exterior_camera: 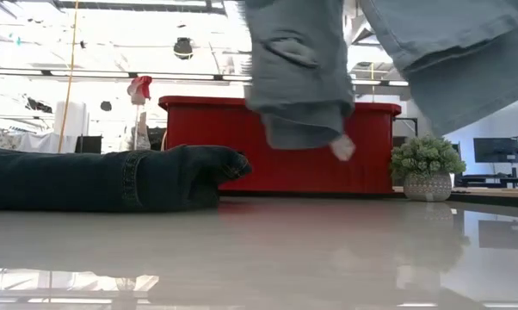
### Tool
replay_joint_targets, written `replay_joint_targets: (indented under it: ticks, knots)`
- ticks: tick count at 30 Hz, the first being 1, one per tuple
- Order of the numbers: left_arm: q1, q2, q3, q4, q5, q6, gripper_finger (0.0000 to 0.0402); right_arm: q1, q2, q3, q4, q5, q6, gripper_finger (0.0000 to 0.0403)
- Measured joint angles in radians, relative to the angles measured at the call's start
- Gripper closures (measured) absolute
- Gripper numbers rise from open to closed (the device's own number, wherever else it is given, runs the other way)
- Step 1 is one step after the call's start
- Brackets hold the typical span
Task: Fold Laundry from Bin
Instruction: Fold the light blue pants
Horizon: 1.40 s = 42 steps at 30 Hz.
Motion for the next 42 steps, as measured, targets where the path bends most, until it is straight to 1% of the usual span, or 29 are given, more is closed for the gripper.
replay_joint_targets:
  ticks: [1,2,3,4,6,7,10,13,15,18,21,25,29,34,36,38,40,42]
  knots:
    - [-0.027,0.000,0.001,0.063,-0.020,0.044,0.0226,0.000,0.000,0.000,-0.016,-0.001,0.010,0.0381]
    - [-0.049,-0.001,0.001,0.119,-0.018,0.076,0.0226,0.000,0.000,-0.001,-0.033,-0.001,0.017,0.0381]
    - [-0.066,-0.001,0.001,0.163,0.004,0.094,0.0226,0.000,-0.001,-0.001,-0.051,0.004,0.017,0.0381]
    - [-0.074,-0.002,0.002,0.187,0.048,0.096,0.0226,0.005,-0.006,-0.001,-0.066,0.018,0.010,0.0381]
    - [-0.066,0.007,0.003,0.188,0.152,0.082,0.0226,0.014,-0.011,-0.001,-0.084,0.062,-0.016,0.0381]
    - [-0.051,0.024,0.004,0.191,0.187,0.062,0.0226,0.020,-0.012,-0.001,-0.088,0.080,-0.023,0.0381]
    - [-0.015,0.083,0.010,0.174,0.234,-0.003,0.0226,0.038,-0.011,-0.001,-0.126,0.091,-0.039,0.0381]
    - [-0.002,0.140,0.062,0.192,0.268,-0.039,0.0226,0.061,-0.008,-0.002,-0.202,0.122,-0.077,0.0381]
    - [-0.003,0.186,0.102,0.200,0.267,-0.039,0.0226,0.071,-0.007,-0.003,-0.211,0.141,-0.081,0.0381]
    - [-0.006,0.266,0.147,0.172,0.240,-0.029,0.0226,0.077,-0.008,-0.003,-0.207,0.156,-0.083,0.0381]
    - [-0.024,0.305,0.178,0.180,0.235,-0.028,0.0226,0.076,-0.008,-0.003,-0.202,0.159,-0.081,0.0381]
    - [-0.037,0.342,0.190,0.176,0.223,-0.028,0.0226,0.074,-0.008,0.007,-0.205,0.157,-0.080,0.0381]
    - [-0.038,0.343,0.190,0.182,0.227,-0.057,0.0226,0.074,-0.008,0.016,-0.213,0.147,-0.080,0.0381]
    - [-0.003,0.343,0.190,0.184,0.231,-0.109,0.0226,0.084,-0.008,0.016,-0.230,0.146,-0.085,0.0381]
    - [0.009,0.343,0.190,0.183,0.239,-0.141,0.0226,0.095,-0.008,0.016,-0.247,0.172,-0.113,0.0381]
    - [0.018,0.344,0.190,0.178,0.246,-0.164,0.0226,0.110,-0.008,0.016,-0.258,0.232,-0.154,0.0381]
    - [0.021,0.357,0.190,0.195,0.237,-0.163,0.0226,0.124,-0.007,0.016,-0.266,0.295,-0.179,0.0382]
    - [0.021,0.360,0.190,0.194,0.223,-0.156,0.0226,0.132,-0.007,0.016,-0.289,0.324,-0.200,0.0383]
